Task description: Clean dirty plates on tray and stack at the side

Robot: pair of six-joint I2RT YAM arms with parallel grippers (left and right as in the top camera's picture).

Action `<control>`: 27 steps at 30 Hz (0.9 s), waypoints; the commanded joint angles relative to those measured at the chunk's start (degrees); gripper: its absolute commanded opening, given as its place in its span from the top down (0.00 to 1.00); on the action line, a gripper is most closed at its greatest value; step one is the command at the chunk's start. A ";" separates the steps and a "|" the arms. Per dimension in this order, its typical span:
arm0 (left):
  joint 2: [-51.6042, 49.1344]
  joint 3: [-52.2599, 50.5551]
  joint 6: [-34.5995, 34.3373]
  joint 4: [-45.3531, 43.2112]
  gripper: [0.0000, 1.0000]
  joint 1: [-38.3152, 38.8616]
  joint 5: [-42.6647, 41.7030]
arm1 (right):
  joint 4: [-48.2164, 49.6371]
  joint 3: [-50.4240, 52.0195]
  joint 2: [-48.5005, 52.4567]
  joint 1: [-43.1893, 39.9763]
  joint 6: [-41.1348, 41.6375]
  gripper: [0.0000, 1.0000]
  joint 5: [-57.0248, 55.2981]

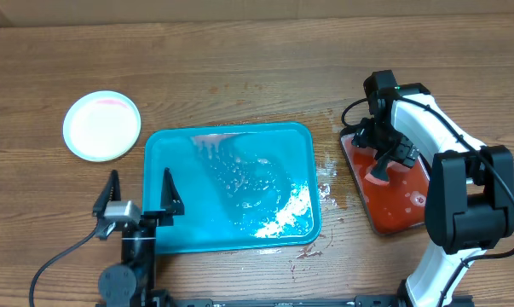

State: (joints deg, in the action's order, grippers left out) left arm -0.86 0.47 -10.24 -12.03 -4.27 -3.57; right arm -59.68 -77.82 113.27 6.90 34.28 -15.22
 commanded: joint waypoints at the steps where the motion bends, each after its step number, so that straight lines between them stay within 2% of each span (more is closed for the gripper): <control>1: 0.68 -0.22 -2.21 5.25 0.00 -0.44 0.04 | 0.09 -0.02 -1.31 0.11 -0.02 0.00 -0.17; 8: 0.68 -0.22 -2.23 16.13 0.00 -0.44 -3.15 | 0.09 -0.02 -1.31 0.11 -0.02 0.00 -0.17; 27: 0.66 -0.20 -1.77 15.89 0.00 -0.44 -3.08 | 0.09 -0.02 -1.31 0.11 -0.02 0.00 -0.15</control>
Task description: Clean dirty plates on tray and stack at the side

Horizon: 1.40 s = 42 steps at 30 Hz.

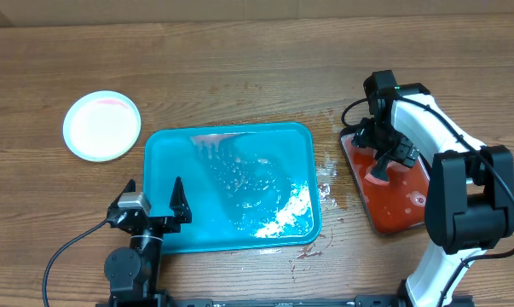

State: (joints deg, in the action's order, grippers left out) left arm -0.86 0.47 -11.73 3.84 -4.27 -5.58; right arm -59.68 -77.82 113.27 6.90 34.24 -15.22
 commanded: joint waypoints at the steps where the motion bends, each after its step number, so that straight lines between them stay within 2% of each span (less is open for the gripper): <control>1: 0.66 -0.20 -0.28 0.04 0.00 -0.44 -1.05 | 0.09 -0.02 -1.31 0.11 0.02 0.00 -0.15; 28: 0.66 -0.20 -0.28 0.02 0.00 -0.44 -1.05 | 0.07 -0.02 -1.66 0.17 0.02 0.00 -0.17; 35: 0.66 -0.20 -0.28 0.02 0.00 -0.44 -1.05 | 0.04 -0.02 -8.04 0.15 0.00 0.00 -0.20; 42: 0.66 -0.20 -0.28 0.04 0.00 -0.44 -1.05 | 0.07 -0.02 -21.57 0.15 0.04 0.00 0.57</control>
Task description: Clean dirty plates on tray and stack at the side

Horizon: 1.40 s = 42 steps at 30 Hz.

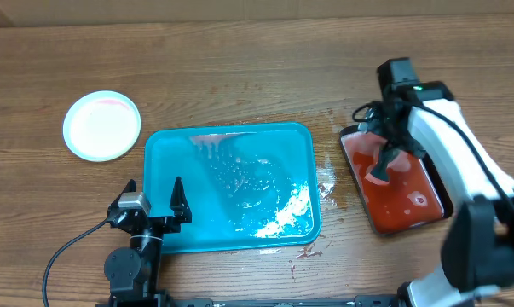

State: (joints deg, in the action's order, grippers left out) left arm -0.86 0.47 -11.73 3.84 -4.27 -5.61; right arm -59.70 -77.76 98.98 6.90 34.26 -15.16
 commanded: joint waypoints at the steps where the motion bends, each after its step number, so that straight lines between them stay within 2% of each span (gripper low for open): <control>1: 0.66 -0.20 -0.28 0.02 0.00 -0.44 -1.03 | 0.09 -0.09 -9.70 0.15 0.00 0.00 0.48; 21: 0.66 -0.20 -0.28 0.02 0.00 -0.44 -1.03 | 2.95 -0.09 -66.14 0.13 0.00 0.00 -0.50; 26: 0.66 -0.20 -0.28 0.04 0.00 -0.44 -1.03 | 2.80 -0.09 -77.26 0.11 0.00 0.00 -0.44; 31: 0.66 -0.20 -0.28 0.04 0.00 -0.44 -1.03 | 2.78 -0.09 -85.92 0.11 0.00 0.00 -0.46; 42: 0.66 -0.20 -0.28 0.02 0.00 -0.44 -1.03 | 2.36 2.25 -97.22 0.11 0.00 0.00 -0.44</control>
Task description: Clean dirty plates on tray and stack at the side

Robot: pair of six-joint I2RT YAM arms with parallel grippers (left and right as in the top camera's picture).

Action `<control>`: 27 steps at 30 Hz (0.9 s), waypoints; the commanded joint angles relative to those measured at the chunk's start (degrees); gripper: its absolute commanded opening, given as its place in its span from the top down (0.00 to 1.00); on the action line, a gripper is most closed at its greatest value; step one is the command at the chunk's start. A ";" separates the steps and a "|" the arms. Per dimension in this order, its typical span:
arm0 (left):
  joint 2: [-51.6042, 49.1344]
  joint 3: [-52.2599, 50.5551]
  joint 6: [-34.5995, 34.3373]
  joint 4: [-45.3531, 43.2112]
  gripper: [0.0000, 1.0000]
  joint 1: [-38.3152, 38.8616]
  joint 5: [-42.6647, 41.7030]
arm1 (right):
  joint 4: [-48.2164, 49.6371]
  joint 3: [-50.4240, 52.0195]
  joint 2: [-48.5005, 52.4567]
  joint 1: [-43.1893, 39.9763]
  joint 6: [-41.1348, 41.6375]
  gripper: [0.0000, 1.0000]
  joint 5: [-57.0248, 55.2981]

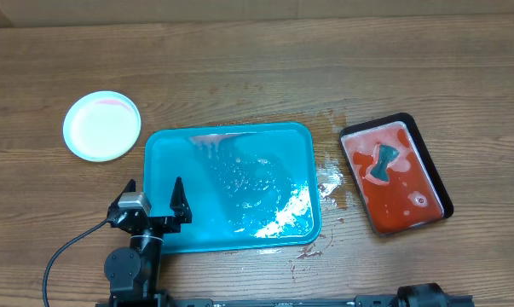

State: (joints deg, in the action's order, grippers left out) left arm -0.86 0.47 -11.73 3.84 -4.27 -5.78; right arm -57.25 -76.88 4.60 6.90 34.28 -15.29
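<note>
A white plate (102, 125) with a pink smear at its far rim lies on the table at the far left, alone. The blue tray (167, 153) holds water and white foam and no plate. At the tray's front left corner my left gripper (154, 184) stands open, with one finger over the tray's edge and nothing between the fingers. My right gripper is out of view.
At the right sits a black tray (436, 175) filled with red liquid, and a teal sponge (382, 162) lies in it. Water drops and foam spatter the wood (329, 183) between the two trays. A cardboard wall runs along the table's far edge.
My right arm, which reached down into the red tray, has left the view. The teal sponge now lies uncovered in the red liquid. The left gripper has not moved.
At first my left gripper stood wide open at the blue tray's left edge and my right gripper was down in the red tray. Then the left gripper sat nearer the front, less wide. The right arm shifted over the red tray, and now it is gone.
</note>
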 commanded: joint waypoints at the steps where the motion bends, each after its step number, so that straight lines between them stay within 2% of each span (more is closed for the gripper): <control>1: 0.66 -0.20 -0.28 0.02 0.00 -0.44 -0.85 | -0.07 1.95 -3.85 0.11 -0.02 0.00 -0.31; 7: 0.66 -0.20 -0.28 0.02 0.00 -0.44 -0.85 | -1.90 3.78 -4.33 0.04 -0.07 0.00 -0.31; 9: 0.66 -0.20 -0.28 0.04 0.00 -0.44 -0.87 | -2.32 5.68 -4.33 0.04 -2.47 0.00 0.13; 13: 0.66 -0.20 -0.28 0.02 0.00 -0.44 -0.85 | -1.20 13.35 -4.33 0.04 -19.10 0.00 5.62; 18: 0.66 -0.20 -0.28 0.02 0.00 -0.44 -0.85 | 6.19 26.49 -4.33 0.04 -47.63 0.00 21.59; 20: 0.66 -0.20 -0.31 0.02 0.00 -0.44 -0.87 | 10.14 32.33 -4.33 0.04 -54.25 0.00 25.38; 27: 0.66 -0.20 -0.28 0.02 0.00 -0.44 -0.87 | 30.01 50.88 -4.33 0.04 -51.76 0.00 25.53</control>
State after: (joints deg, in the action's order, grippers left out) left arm -0.86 0.47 -11.73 3.84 -4.27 -5.78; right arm -33.01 -32.42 0.62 6.90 -14.24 7.44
